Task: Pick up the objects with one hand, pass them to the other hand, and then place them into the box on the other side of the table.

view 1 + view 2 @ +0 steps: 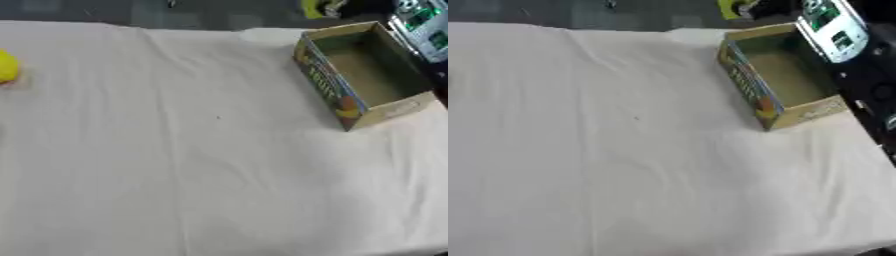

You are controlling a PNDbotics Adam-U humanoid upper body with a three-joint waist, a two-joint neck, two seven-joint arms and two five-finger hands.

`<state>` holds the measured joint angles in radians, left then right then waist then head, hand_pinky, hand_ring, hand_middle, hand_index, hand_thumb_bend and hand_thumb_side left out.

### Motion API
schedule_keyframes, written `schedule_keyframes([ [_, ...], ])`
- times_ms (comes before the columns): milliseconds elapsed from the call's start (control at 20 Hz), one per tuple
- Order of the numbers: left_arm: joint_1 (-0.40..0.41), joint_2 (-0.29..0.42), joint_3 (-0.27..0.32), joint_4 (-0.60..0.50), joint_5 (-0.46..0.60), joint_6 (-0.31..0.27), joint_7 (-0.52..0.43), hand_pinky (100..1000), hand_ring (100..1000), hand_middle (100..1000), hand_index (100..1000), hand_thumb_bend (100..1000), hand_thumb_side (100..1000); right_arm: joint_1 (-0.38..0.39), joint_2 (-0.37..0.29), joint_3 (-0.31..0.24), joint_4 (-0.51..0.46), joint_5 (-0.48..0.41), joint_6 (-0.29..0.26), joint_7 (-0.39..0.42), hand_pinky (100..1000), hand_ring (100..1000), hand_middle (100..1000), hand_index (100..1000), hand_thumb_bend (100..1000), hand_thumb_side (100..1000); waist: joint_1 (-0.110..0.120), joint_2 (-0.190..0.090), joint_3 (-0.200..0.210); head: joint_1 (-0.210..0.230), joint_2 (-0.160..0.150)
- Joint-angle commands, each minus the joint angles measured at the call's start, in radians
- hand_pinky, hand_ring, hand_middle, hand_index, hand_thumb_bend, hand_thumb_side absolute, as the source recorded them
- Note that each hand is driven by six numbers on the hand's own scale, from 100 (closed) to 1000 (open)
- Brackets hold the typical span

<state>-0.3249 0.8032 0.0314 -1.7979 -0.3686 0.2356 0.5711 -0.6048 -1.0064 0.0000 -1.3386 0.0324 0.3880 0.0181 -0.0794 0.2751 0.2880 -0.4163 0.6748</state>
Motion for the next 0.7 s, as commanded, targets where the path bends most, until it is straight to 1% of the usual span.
schedule_keyframes([
  [50, -0.006, 0.042, 0.019, -0.011, 0.005, 0.001, 0.006, 546, 683, 776, 837, 511, 446, 0.007, -0.073, -0.017, -0.005, 0.046, -0.007, 0.065, 973, 763, 433, 491, 414, 130, 0.011, -0.022, 0.000, 0.004, -0.015],
  [200, -0.007, 0.043, 0.019, -0.012, 0.003, 0.001, 0.004, 547, 682, 776, 836, 508, 448, 0.026, -0.090, -0.021, -0.008, 0.083, -0.010, 0.111, 980, 762, 433, 494, 416, 125, 0.009, -0.022, 0.000, 0.007, -0.017],
  [250, -0.007, 0.043, 0.020, -0.013, 0.002, 0.000, 0.004, 546, 681, 775, 836, 504, 448, 0.031, -0.095, -0.023, -0.007, 0.093, -0.009, 0.121, 981, 762, 433, 494, 404, 116, 0.008, -0.022, 0.000, 0.007, -0.017],
  [350, -0.006, 0.042, 0.022, -0.014, 0.002, 0.000, 0.006, 545, 678, 774, 834, 505, 447, 0.038, -0.100, -0.029, -0.002, 0.113, -0.008, 0.135, 983, 761, 432, 494, 418, 123, 0.007, -0.023, -0.001, 0.008, -0.018],
  [700, -0.002, 0.038, 0.024, -0.011, 0.004, -0.001, 0.006, 545, 679, 775, 834, 496, 455, 0.057, -0.108, -0.057, 0.028, 0.129, 0.010, 0.122, 984, 759, 431, 493, 420, 119, 0.006, -0.022, -0.005, 0.012, -0.020],
])
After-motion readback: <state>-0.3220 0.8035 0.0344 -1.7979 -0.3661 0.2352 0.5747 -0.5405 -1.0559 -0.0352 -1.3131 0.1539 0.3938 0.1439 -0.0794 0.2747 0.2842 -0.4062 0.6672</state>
